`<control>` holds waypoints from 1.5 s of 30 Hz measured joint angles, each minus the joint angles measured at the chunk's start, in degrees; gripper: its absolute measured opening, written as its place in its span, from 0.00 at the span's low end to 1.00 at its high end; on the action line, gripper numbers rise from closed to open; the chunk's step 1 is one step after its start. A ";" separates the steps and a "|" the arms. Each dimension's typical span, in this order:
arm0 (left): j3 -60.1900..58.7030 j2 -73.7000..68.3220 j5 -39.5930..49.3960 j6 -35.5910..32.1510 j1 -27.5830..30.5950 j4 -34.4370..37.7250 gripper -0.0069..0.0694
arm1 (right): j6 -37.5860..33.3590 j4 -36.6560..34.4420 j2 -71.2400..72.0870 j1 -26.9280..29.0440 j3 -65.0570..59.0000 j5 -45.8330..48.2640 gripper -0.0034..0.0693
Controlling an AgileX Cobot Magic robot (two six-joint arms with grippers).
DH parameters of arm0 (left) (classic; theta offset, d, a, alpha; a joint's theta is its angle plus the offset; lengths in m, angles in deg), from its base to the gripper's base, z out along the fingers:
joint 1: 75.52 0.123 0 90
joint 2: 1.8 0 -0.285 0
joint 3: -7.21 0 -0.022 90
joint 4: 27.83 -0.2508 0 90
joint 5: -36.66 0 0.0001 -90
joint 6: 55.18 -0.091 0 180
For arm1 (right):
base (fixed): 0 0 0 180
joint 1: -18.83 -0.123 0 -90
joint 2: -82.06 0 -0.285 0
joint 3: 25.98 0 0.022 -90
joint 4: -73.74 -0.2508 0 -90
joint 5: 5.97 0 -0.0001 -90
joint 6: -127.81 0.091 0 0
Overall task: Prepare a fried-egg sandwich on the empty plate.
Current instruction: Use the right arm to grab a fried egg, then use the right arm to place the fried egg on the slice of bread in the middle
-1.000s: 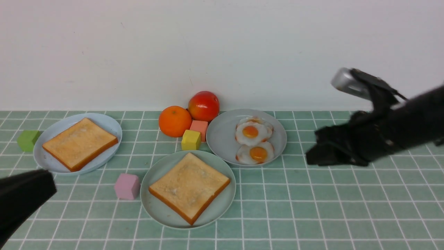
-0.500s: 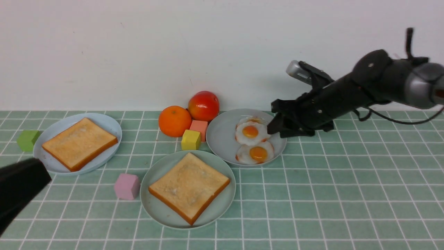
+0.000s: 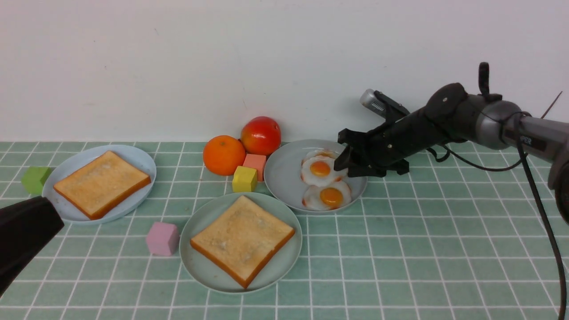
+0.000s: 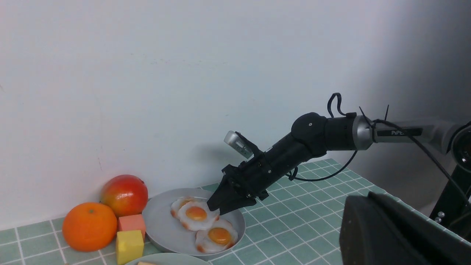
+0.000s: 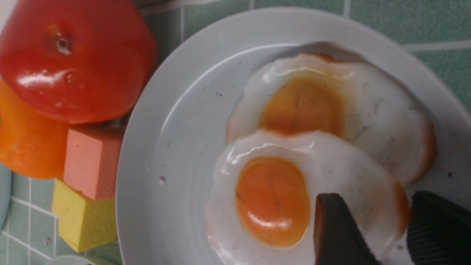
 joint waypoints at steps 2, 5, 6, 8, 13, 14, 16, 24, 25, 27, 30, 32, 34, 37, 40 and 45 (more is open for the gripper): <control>0.00 0.00 0.00 0.00 0.00 0.00 0.07 | 0.06 0.00 0.00 0.00 0.01 0.00 0.46; 0.00 0.00 0.00 0.00 0.00 0.00 0.07 | 0.06 0.00 0.00 0.00 0.01 -0.57 0.46; 0.00 0.00 0.00 0.00 0.00 0.00 0.07 | 0.06 0.00 0.00 0.00 0.06 -0.84 0.46; 0.00 0.00 0.00 0.00 0.00 0.00 0.07 | 0.06 0.00 -0.01 0.00 0.06 -1.15 0.46; 0.00 0.00 0.00 0.00 0.00 0.20 0.07 | 0.06 -0.63 -0.62 0.00 0.25 -1.21 0.46; 0.00 0.00 0.00 0.00 0.00 0.25 0.07 | 0.06 -0.88 -0.85 0.00 0.41 -1.21 0.46; 0.00 0.00 0.00 0.00 0.00 0.38 0.07 | 0.06 -1.80 -1.01 0.00 0.61 -1.21 0.46; 0.00 0.00 0.00 0.00 0.00 0.51 0.07 | 0.06 -2.67 -1.19 0.00 0.60 -1.15 0.42; 0.00 0.00 0.00 0.00 0.00 0.63 0.07 | 0.06 -2.80 -1.26 0.00 0.60 -1.03 0.39; 0.00 0.00 0.00 0.00 0.00 0.60 0.07 | 0.06 -2.79 -1.26 0.06 0.60 -0.89 0.32; 0.00 0.00 0.00 0.00 0.00 0.64 0.07 | 0.06 -3.33 -1.00 0.48 0.60 -0.33 0.21; 0.00 0.00 0.00 0.00 0.00 0.64 0.07 | 0.06 -3.53 -0.18 0.67 0.60 0.27 0.11; 0.00 0.00 0.09 0.02 0.00 0.64 0.07 | 0.06 -3.37 0.56 0.67 0.60 0.75 0.12; 0.00 0.00 1.61 0.02 0.00 0.64 0.08 | -1.57 -2.55 3.70 0.62 0.55 3.04 0.12; 0.00 0.00 4.68 0.02 0.00 0.30 0.08 | -2.53 -1.90 8.38 0.62 0.55 5.91 0.12; 0.00 0.00 8.32 0.02 0.00 -1.80 0.08 | -3.08 -1.90 15.58 0.22 0.05 13.74 0.12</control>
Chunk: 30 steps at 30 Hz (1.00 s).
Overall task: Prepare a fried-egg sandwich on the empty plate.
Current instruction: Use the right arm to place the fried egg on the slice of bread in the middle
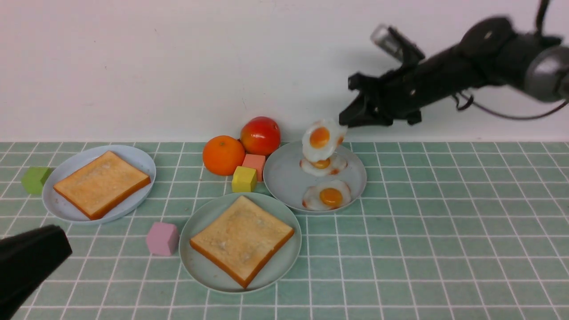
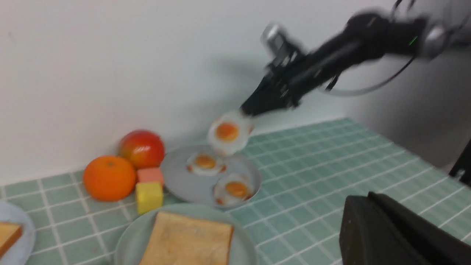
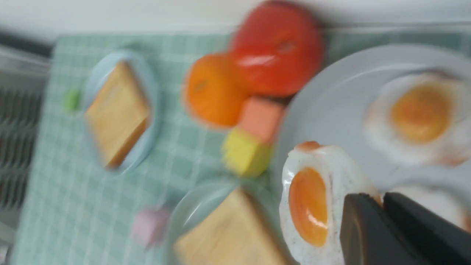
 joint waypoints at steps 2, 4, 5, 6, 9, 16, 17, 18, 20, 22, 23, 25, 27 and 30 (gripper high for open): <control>0.00 0.00 0.84 0.00 0.00 -0.81 0.08 | -0.49 0.00 1.67 -0.75 -1.16 1.90 0.12; 0.00 0.00 2.34 0.00 0.00 -2.26 0.08 | -1.62 0.00 4.41 -3.10 -4.59 4.39 0.12; 0.00 0.00 2.97 0.00 0.00 -2.68 0.09 | -1.95 -0.24 5.38 -4.30 -6.26 4.64 0.12; 0.00 0.00 3.60 0.00 0.00 -3.07 0.09 | -2.96 -1.54 6.21 -6.65 -9.51 4.54 0.12; 0.00 0.00 4.18 0.00 0.00 -3.46 0.09 | -5.53 -5.22 6.47 -10.36 -14.01 3.32 0.12; 0.00 0.00 4.96 0.00 0.00 -3.75 0.09 | -13.47 -20.62 1.58 -14.55 -20.42 -4.92 0.12; 0.00 0.00 5.04 0.00 0.00 -3.75 0.09 | -14.29 -22.42 0.62 -14.55 -20.48 -5.88 0.12; 0.00 0.00 5.03 0.00 0.00 -3.75 0.09 | -14.29 -22.73 0.43 -14.55 -20.48 -5.88 0.12; 0.00 0.00 5.53 0.00 0.00 -3.75 0.09 | -15.27 -25.46 -1.56 -14.49 -20.55 -8.02 0.12; 0.00 0.00 5.86 0.00 0.00 -3.75 0.09 | -15.36 -25.98 -2.57 -14.49 -20.62 -9.82 0.12; 0.00 0.00 6.07 0.00 0.00 -3.75 0.10 | -15.36 -25.98 -2.99 -14.49 -20.68 -10.37 0.12; 0.00 0.00 6.28 0.00 0.00 -3.75 0.10 | -14.87 -25.91 -3.46 -14.49 -20.68 -11.19 0.14; 0.00 0.00 6.28 0.00 0.00 -3.75 0.10 | -14.20 -25.51 -3.47 -14.49 -20.73 -11.64 0.16; 0.00 0.00 6.33 0.00 0.00 -3.75 0.10 | -12.36 -23.45 -3.47 -14.49 -20.73 -12.19 0.26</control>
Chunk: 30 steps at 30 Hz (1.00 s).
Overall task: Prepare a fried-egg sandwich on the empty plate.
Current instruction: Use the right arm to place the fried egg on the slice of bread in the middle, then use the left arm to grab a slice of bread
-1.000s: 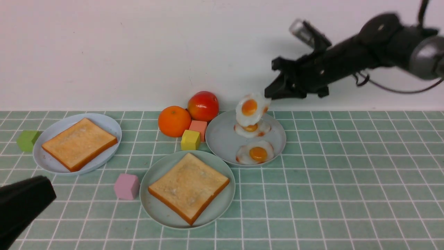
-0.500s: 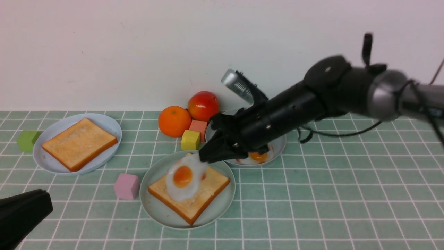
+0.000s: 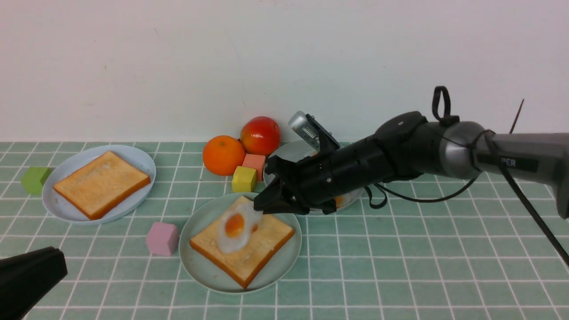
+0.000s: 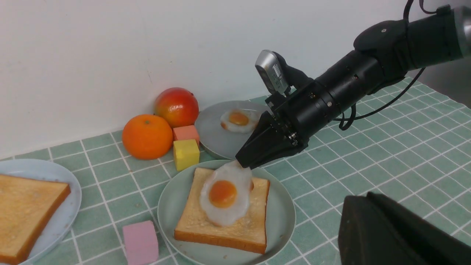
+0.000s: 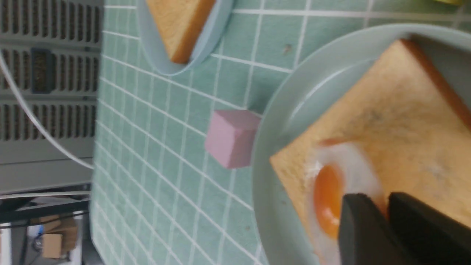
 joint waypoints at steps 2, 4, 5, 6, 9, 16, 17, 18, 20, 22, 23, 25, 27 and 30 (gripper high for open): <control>0.00 0.00 0.00 0.00 0.00 0.00 0.10 | 1.33 2.04 0.00 0.00 0.00 -0.07 0.37; 0.00 0.00 0.05 0.00 0.00 0.00 0.10 | 2.50 4.12 0.00 0.11 0.00 0.01 0.48; 0.00 0.00 0.31 0.00 0.00 0.00 0.10 | 2.99 5.67 0.00 0.49 0.00 0.37 0.56; 0.00 0.00 0.80 0.00 0.00 0.00 0.10 | 3.26 6.56 0.00 0.94 0.00 0.84 0.61; 0.00 -0.32 3.14 0.00 0.00 0.11 0.10 | 3.59 9.48 1.00 2.84 -0.02 2.39 0.68; 0.36 -10.95 7.54 7.70 0.00 0.43 0.10 | 6.70 26.43 15.18 8.73 -0.07 12.36 0.40; 1.10 -15.50 8.31 8.82 0.00 0.46 0.08 | 7.54 30.40 18.98 9.04 -0.34 14.09 0.31; 2.16 -18.37 8.85 9.42 0.00 0.51 0.07 | 8.26 32.99 21.56 9.05 -0.68 15.14 0.25; 4.60 -24.36 10.07 9.91 0.00 0.67 0.07 | 9.90 38.20 27.41 8.80 -1.97 16.75 0.12; 8.62 -31.94 11.34 9.69 0.38 0.53 0.07 | 12.21 42.24 33.08 8.07 -4.10 17.77 0.04; 10.70 -36.32 11.74 8.82 1.30 0.35 0.07 | 13.63 44.13 37.35 7.41 -5.92 17.94 0.03; 14.19 -41.58 11.99 6.29 3.77 0.29 0.07 | 15.03 46.25 42.02 6.23 -9.15 17.99 0.03; 17.79 -47.17 12.04 1.99 8.65 1.36 0.07 | 15.98 47.77 47.51 4.99 -12.63 17.79 0.04; 23.11 -54.62 12.10 -6.94 18.23 6.37 0.07 | 16.69 49.18 54.71 3.70 -18.10 16.88 0.05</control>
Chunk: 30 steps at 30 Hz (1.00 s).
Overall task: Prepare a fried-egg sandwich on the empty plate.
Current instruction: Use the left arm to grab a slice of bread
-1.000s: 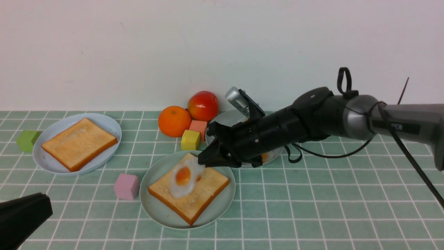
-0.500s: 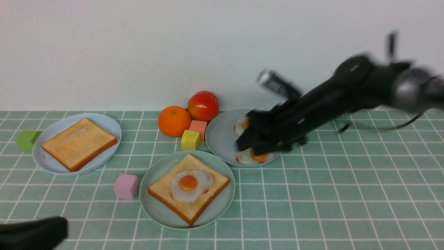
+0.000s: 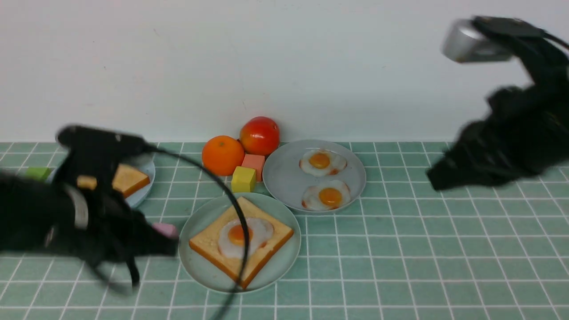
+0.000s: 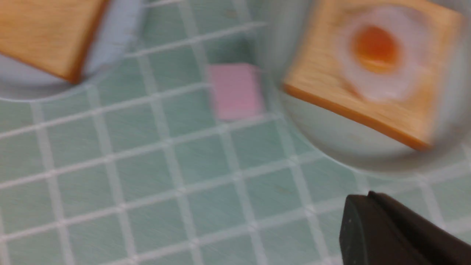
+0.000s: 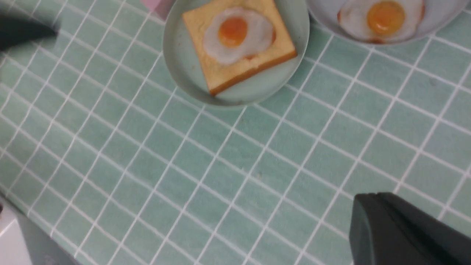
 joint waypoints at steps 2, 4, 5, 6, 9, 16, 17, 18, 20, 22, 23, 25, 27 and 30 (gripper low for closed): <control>3.13 -4.78 -0.06 -5.76 5.59 3.65 0.07 | 0.13 0.22 3.75 -0.24 -2.75 -0.25 0.05; 5.17 -7.14 -0.42 -9.26 8.80 4.96 0.07 | 0.13 0.36 5.26 -0.24 -4.01 -0.25 0.05; 6.80 -9.47 -0.97 -11.70 11.12 5.56 0.07 | 0.13 0.43 6.49 -0.24 -4.86 -0.25 0.05; 9.00 -12.73 -1.87 -14.16 13.96 6.25 0.07 | 0.13 0.66 7.73 -0.24 -5.62 -0.25 0.05; 14.14 -19.99 -3.50 -16.91 18.77 6.25 0.08 | 0.13 0.88 8.91 -0.24 -6.43 -0.19 0.05; 21.53 -31.13 -4.04 -24.61 22.70 2.40 0.23 | 0.13 0.88 8.95 -0.24 -6.48 0.59 0.05; 22.22 -32.88 -4.37 -26.61 22.78 1.72 0.28 | 0.13 1.01 8.95 -0.24 -6.48 0.70 0.06; 22.68 -33.93 -4.95 -28.72 22.78 1.57 0.34 | 0.13 1.04 8.95 -0.24 -6.48 0.83 0.06; 22.93 -35.69 -6.47 -32.19 22.78 1.57 0.44 | 0.13 1.04 8.95 -0.24 -6.48 1.02 0.06; 22.98 -36.67 -7.15 -34.36 22.78 1.57 0.52 | 0.13 1.04 8.95 -0.24 -6.48 1.15 0.06; 22.98 -37.10 -7.37 -34.98 22.78 1.56 0.54 | 0.13 1.04 8.95 -0.24 -6.52 1.15 0.06; 22.98 -37.99 -7.88 -35.77 22.78 1.50 0.58 | 0.13 1.04 8.95 -0.24 -6.52 1.21 0.06; 22.98 -39.14 -8.59 -36.13 22.78 1.50 0.59 | 0.13 1.04 8.95 -0.24 -6.52 1.21 0.06; 23.17 -40.65 -9.53 -36.20 22.78 1.50 0.60 | 0.13 0.93 8.95 -0.24 -6.52 1.21 0.06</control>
